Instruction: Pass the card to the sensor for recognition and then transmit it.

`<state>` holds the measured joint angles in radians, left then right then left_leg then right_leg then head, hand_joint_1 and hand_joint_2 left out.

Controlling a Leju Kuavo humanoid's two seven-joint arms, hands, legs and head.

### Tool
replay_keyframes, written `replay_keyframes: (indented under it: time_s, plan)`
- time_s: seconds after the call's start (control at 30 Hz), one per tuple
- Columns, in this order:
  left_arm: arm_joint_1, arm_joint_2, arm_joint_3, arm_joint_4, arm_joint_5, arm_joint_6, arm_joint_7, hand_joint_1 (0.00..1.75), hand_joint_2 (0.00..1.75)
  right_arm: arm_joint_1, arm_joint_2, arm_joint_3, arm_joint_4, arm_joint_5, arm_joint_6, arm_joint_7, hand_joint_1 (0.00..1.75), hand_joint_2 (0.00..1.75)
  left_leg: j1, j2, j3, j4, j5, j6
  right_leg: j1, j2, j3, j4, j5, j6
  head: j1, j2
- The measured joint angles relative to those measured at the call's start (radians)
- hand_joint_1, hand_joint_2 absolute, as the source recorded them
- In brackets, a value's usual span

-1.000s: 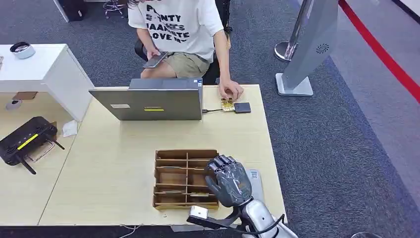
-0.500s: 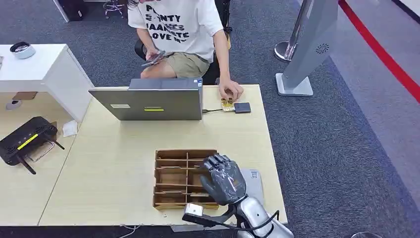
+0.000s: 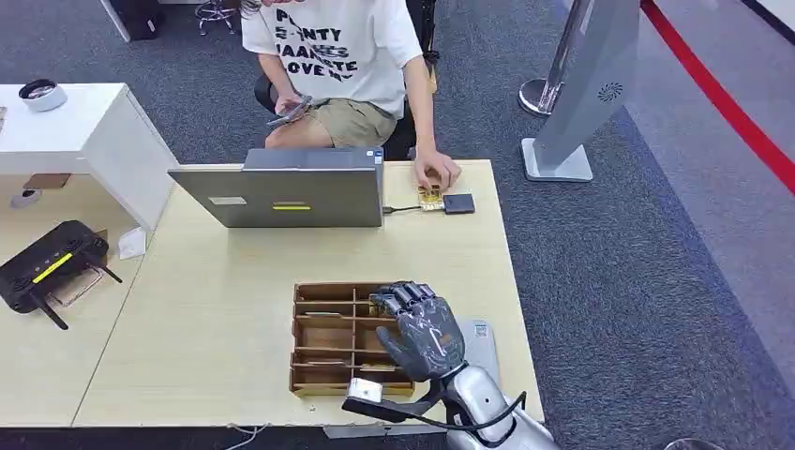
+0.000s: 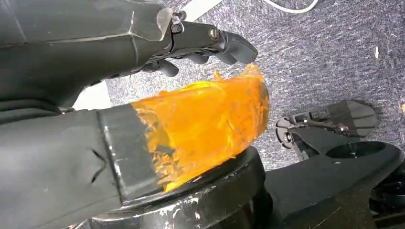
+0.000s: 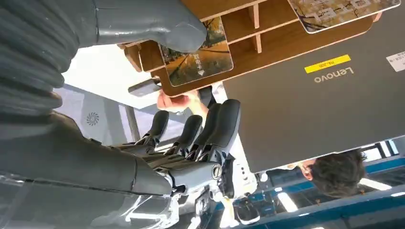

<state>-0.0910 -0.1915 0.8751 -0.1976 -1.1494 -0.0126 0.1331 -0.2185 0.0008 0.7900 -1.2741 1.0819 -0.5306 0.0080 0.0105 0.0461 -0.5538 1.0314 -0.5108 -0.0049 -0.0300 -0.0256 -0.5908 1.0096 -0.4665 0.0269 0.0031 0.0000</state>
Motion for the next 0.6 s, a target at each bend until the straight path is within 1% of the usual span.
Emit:
replay_keyframes:
  time_s: [0.07, 0.17, 0.2, 0.23, 0.37, 0.47, 0.5, 0.6]
  plan:
    - [0.000, 0.000, 0.000, 0.000, 0.000, 0.000, 0.000, 0.00, 0.00, -0.001, 0.000, 0.000, 0.000, 0.000, 0.000, 0.000, 0.84, 1.75, 0.000, 0.000, 0.000, 0.000, 0.000, 0.000, 0.000, 0.000, 0.000, 0.000, 0.000, 0.000, 0.000, 0.000]
    - [0.000, 0.000, 0.000, 0.000, -0.001, 0.000, 0.000, 0.00, 0.00, -0.001, 0.000, 0.000, 0.000, 0.000, -0.001, 0.000, 0.82, 1.75, 0.000, 0.000, 0.000, 0.000, 0.000, 0.000, 0.000, 0.000, 0.000, 0.000, 0.000, 0.000, 0.000, 0.000]
    - [0.000, 0.000, 0.000, 0.000, -0.001, 0.000, 0.000, 0.00, 0.00, -0.001, 0.000, 0.000, 0.000, 0.000, -0.001, 0.000, 0.87, 1.75, 0.000, 0.000, 0.000, 0.000, 0.000, 0.000, 0.000, 0.000, 0.000, 0.000, 0.000, 0.000, 0.000, 0.000]
    - [0.000, 0.000, 0.000, 0.000, -0.001, 0.000, 0.000, 0.00, 0.00, -0.001, 0.000, 0.000, -0.002, 0.000, -0.001, 0.000, 0.84, 1.75, 0.000, 0.000, 0.000, 0.000, 0.000, 0.000, 0.000, 0.000, 0.000, 0.000, 0.000, 0.000, 0.000, 0.000]
    - [0.000, 0.000, 0.000, 0.000, -0.001, 0.000, 0.002, 0.00, 0.00, -0.002, 0.000, 0.000, -0.016, 0.000, -0.001, 0.000, 0.87, 1.75, 0.000, 0.000, 0.000, 0.000, 0.000, 0.000, 0.000, 0.000, 0.000, 0.000, 0.000, 0.000, 0.000, 0.000]
    - [0.000, 0.000, 0.000, 0.000, -0.001, 0.000, 0.003, 0.00, 0.00, -0.004, 0.000, -0.001, -0.026, 0.000, -0.001, 0.000, 0.86, 1.75, 0.000, 0.000, 0.000, 0.000, 0.000, 0.000, 0.000, 0.000, 0.000, 0.000, 0.000, 0.000, 0.000, 0.000]
    - [0.000, 0.000, 0.000, 0.000, -0.002, 0.000, 0.003, 0.00, 0.00, -0.004, 0.000, -0.001, -0.030, -0.001, -0.001, 0.000, 0.93, 1.75, 0.000, 0.000, 0.000, 0.000, 0.000, 0.000, 0.000, 0.000, 0.000, 0.000, 0.000, 0.000, 0.000, 0.000]
    - [0.000, 0.000, 0.000, 0.000, -0.002, 0.000, 0.003, 0.00, 0.00, -0.004, 0.000, -0.003, -0.038, -0.003, -0.001, 0.000, 0.89, 1.75, 0.000, 0.000, 0.000, 0.000, 0.000, 0.000, 0.000, 0.000, 0.000, 0.000, 0.000, 0.000, 0.000, 0.000]
